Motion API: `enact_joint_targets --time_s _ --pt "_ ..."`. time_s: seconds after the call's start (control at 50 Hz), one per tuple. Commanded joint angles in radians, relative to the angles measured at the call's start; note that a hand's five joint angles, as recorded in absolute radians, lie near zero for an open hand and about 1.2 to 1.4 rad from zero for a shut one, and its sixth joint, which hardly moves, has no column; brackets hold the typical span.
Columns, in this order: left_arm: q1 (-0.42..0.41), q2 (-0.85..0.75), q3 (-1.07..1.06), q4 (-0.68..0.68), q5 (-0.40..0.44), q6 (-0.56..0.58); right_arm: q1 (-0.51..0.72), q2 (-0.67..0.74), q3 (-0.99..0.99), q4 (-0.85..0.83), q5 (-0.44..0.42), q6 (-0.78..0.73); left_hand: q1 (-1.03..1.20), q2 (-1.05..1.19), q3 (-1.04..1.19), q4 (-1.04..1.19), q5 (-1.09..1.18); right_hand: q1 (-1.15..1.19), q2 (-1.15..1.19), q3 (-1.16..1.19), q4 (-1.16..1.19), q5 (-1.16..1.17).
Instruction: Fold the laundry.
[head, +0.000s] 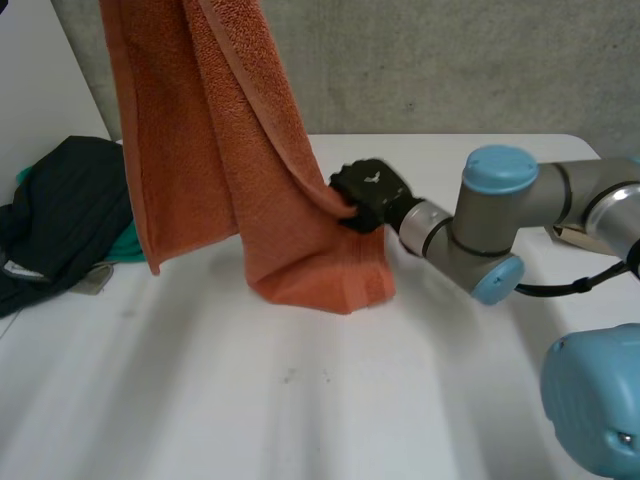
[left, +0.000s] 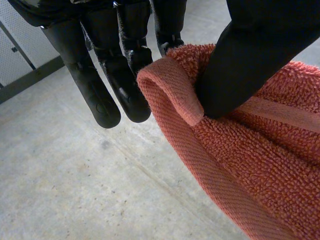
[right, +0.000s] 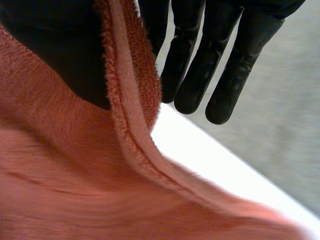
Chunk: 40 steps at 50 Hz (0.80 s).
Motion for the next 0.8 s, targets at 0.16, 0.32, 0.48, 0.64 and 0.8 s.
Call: enact_joint_targets --time_s 0.16,0.32,0.48,0.64,0.8 --pt "0.127 -0.078 -0.002 -0.074 -0.035 0.005 -0.218 -0.56 0.417 0.001 0.148 -0.312 0.254 0.197 0.203 0.193 0.257 0.402 0.216 0.215 0.215 0.246" --pt "0.171 -0.184 -0.013 -0.22 -0.078 0.007 -0.264 -0.852 0.611 0.151 0.141 -0.534 0.254 0.197 0.203 0.193 0.257 0.402 0.216 0.215 0.215 0.246" --pt "0.169 -0.435 -0.025 -0.405 -0.096 0.002 -0.258 -0.852 0.658 0.404 0.145 -0.6 0.254 0.197 0.203 0.193 0.257 0.402 0.216 0.215 0.215 0.246" --pt "0.154 -0.708 0.125 -0.413 -0.153 0.01 -0.241 -0.637 0.605 0.394 0.231 -0.739 0.254 0.197 0.203 0.193 0.257 0.402 0.216 0.215 0.215 0.246" --pt "0.148 -0.871 0.565 -0.214 -0.15 0.01 -0.221 -0.445 0.313 -0.02 0.348 -0.722 0.254 0.197 0.203 0.193 0.257 0.402 0.216 0.215 0.215 0.246"
